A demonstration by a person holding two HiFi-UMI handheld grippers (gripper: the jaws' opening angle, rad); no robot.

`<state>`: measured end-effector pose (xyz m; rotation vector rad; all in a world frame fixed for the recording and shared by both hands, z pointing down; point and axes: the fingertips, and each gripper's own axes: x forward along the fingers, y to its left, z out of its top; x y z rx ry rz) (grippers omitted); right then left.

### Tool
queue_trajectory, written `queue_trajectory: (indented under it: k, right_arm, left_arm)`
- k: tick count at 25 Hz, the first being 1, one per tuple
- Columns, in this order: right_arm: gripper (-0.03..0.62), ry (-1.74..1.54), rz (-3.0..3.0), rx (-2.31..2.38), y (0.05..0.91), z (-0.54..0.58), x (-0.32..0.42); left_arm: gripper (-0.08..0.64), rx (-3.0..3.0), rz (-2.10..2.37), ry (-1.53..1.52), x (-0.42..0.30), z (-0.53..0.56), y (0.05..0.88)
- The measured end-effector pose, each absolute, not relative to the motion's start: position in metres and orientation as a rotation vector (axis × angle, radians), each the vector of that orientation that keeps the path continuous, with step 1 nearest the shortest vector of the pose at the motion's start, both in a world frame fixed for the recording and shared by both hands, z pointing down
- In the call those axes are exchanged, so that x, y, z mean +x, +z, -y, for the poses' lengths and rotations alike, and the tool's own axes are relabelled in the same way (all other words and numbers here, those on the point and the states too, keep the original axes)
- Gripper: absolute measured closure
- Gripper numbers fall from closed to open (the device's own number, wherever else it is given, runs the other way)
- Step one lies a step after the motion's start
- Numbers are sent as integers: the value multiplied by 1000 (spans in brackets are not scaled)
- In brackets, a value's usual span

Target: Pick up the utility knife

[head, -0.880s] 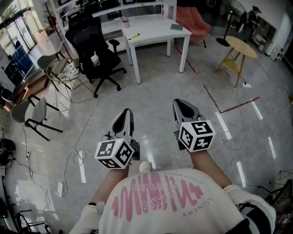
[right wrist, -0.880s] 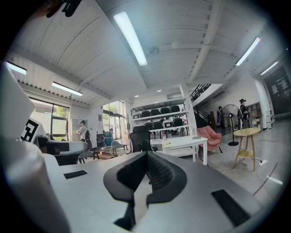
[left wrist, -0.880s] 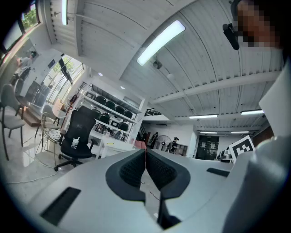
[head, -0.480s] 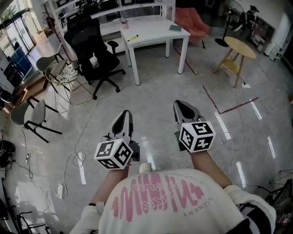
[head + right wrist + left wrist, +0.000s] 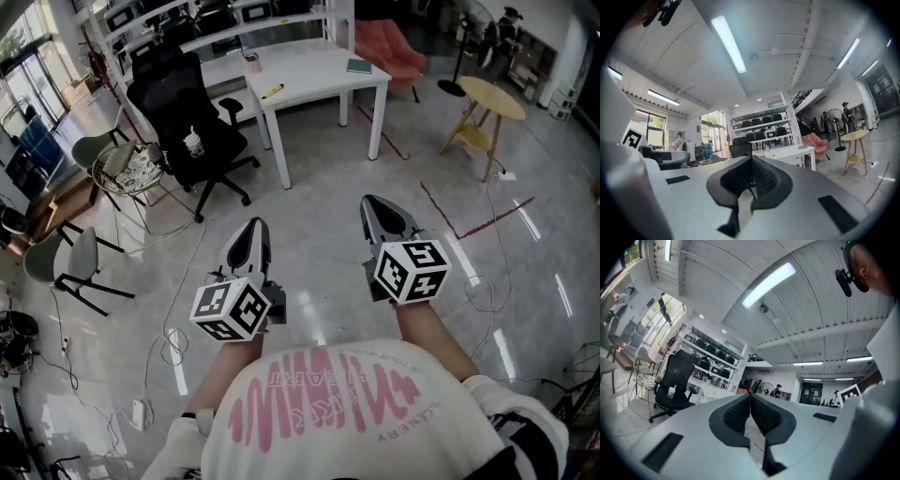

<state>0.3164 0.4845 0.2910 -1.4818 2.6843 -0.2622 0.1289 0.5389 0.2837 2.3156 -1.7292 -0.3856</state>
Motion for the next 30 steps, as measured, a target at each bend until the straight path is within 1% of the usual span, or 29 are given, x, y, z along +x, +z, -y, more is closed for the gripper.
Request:
queue_trajectory:
  k: [9,14,24,30]
  right_arm:
    - [578,-273,-2629,-1519,287,-423,254]
    - [578,-278,-2668,-1513,297,-403,223]
    - [578,-348,-2752,-1511,328,-365,197]
    - [578,-377,-2747,-1513,341,-325,202]
  left_arm:
    - [535,2354,1710,-392,58,-477,275]
    - [535,2329,1713,-405,30,-459,285]
    - [535,2244,1691,-444,8,-426,315]
    - [535,2236,1685,-408,13,-384,327]
